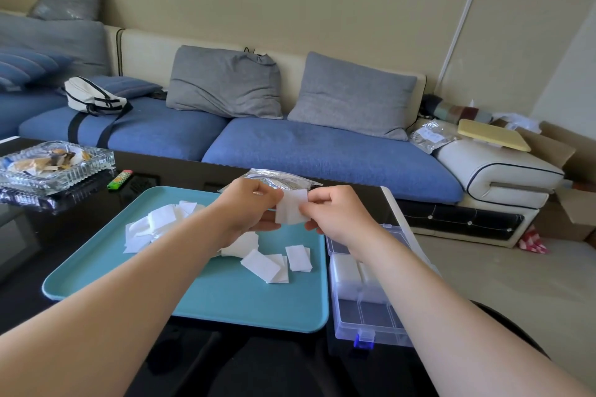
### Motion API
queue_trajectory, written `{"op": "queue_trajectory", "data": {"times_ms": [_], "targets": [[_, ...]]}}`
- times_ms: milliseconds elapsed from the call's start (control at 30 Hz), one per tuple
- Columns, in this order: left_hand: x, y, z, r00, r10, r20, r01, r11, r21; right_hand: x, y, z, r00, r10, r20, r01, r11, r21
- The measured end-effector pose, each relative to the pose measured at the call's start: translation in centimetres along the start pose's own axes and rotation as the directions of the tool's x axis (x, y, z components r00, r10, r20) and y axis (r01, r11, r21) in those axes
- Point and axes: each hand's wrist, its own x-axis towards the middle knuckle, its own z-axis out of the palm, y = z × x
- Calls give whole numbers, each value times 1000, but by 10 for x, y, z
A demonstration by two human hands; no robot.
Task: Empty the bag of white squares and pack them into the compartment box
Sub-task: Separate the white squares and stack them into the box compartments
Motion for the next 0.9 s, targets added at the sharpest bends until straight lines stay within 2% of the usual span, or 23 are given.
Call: {"op": "queue_trajectory", "data": {"times_ms": [167,367,467,667,900], "targets": [[-2,1,2,999,-3,47,4,1000,-22,-4,-4,-1,998,38,51,-42,997,63],[-3,2,6,998,-26,56,29,998,-53,-2,-1,5,998,45,-52,-47,998,-36],[-2,1,5,998,-24,56,27,999,-45,-1,-1,6,995,23,-93,-28,998,-62],[-3,2,4,996,-21,91,24,999,-32,-2,-1,5,996,-26,-81,22,999,-45],[-4,4,1,993,-22,115,23,1000,-6,2,3,6,986,-130,-103,113,981,-157]]}}
